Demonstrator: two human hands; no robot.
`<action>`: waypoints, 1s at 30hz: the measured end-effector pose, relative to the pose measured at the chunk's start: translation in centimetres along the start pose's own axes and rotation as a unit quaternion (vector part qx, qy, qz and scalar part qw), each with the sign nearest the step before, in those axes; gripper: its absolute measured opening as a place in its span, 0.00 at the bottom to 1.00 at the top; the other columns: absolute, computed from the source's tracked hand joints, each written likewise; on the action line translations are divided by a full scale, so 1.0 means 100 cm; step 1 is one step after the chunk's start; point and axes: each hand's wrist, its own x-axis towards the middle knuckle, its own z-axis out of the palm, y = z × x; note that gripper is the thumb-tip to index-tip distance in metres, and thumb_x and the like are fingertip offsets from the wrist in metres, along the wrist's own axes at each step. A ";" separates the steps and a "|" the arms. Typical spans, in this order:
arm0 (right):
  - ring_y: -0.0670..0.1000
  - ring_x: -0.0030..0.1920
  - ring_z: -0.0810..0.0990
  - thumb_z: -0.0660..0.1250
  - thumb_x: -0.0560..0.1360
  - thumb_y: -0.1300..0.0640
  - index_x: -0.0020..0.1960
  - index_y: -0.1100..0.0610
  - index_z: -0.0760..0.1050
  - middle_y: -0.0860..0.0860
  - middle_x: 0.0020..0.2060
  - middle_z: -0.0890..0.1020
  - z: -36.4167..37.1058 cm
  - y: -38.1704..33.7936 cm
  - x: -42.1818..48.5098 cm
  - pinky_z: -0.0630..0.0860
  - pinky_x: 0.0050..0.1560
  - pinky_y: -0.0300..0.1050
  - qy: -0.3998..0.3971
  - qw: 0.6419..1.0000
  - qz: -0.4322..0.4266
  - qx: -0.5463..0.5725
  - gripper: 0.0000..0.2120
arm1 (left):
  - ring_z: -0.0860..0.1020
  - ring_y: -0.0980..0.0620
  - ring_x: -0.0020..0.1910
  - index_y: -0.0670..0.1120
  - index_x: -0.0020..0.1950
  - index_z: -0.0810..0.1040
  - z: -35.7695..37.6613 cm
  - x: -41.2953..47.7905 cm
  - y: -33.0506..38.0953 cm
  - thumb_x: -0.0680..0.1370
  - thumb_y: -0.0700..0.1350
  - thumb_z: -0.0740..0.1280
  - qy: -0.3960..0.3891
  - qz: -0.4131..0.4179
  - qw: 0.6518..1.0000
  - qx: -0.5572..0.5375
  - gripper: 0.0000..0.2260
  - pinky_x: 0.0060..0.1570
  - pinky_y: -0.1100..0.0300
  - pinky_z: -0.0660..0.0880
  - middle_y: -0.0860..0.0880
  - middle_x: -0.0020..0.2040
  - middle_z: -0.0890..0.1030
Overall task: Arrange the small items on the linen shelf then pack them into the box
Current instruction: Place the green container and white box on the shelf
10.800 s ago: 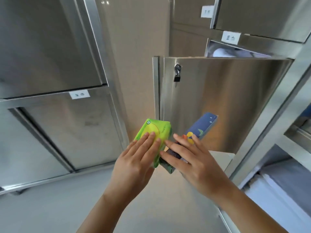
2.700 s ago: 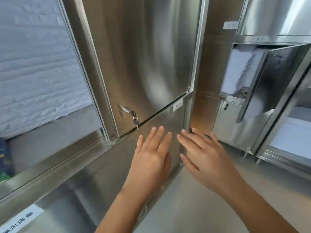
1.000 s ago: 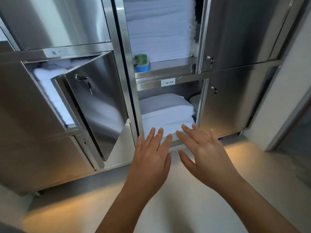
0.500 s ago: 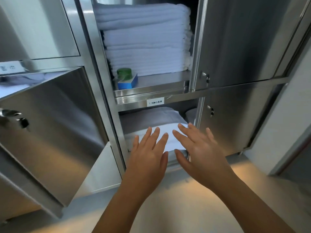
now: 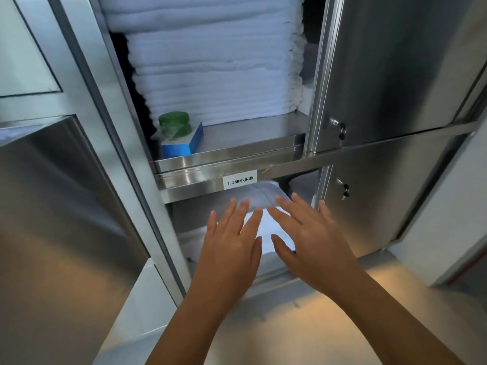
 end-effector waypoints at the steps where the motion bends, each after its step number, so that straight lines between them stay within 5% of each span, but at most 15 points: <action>1: 0.63 0.57 0.78 0.78 0.64 0.57 0.56 0.60 0.80 0.59 0.56 0.80 0.009 0.001 0.015 0.69 0.53 0.71 -0.001 1.000 -0.001 0.001 0.22 | 0.76 0.35 0.57 0.39 0.57 0.80 0.004 0.011 -0.011 0.62 0.38 0.79 0.002 0.003 1.000 0.002 0.24 0.53 0.34 0.67 0.37 0.57 0.79; 18: 0.61 0.59 0.77 0.77 0.65 0.56 0.58 0.58 0.79 0.57 0.58 0.80 0.137 0.009 0.163 0.69 0.55 0.68 -0.023 0.998 -0.040 0.032 0.23 | 0.73 0.33 0.61 0.37 0.60 0.77 0.064 0.107 -0.149 0.64 0.35 0.77 -0.017 -0.046 0.999 0.024 0.25 0.53 0.32 0.69 0.35 0.62 0.75; 25: 0.61 0.58 0.78 0.67 0.67 0.54 0.58 0.58 0.79 0.57 0.57 0.80 0.188 0.036 0.219 0.71 0.53 0.68 -0.043 0.993 -0.083 0.071 0.21 | 0.71 0.35 0.63 0.38 0.60 0.78 0.096 0.146 -0.182 0.66 0.37 0.76 -0.029 -0.092 0.993 0.061 0.23 0.56 0.35 0.67 0.36 0.63 0.75; 30: 0.61 0.62 0.75 0.73 0.69 0.55 0.62 0.58 0.76 0.57 0.60 0.78 0.218 0.062 0.277 0.63 0.60 0.63 -0.061 0.985 -0.121 0.110 0.22 | 0.70 0.35 0.64 0.40 0.62 0.77 0.112 0.185 -0.195 0.71 0.42 0.71 -0.001 -0.135 0.986 0.100 0.20 0.58 0.37 0.61 0.37 0.65 0.73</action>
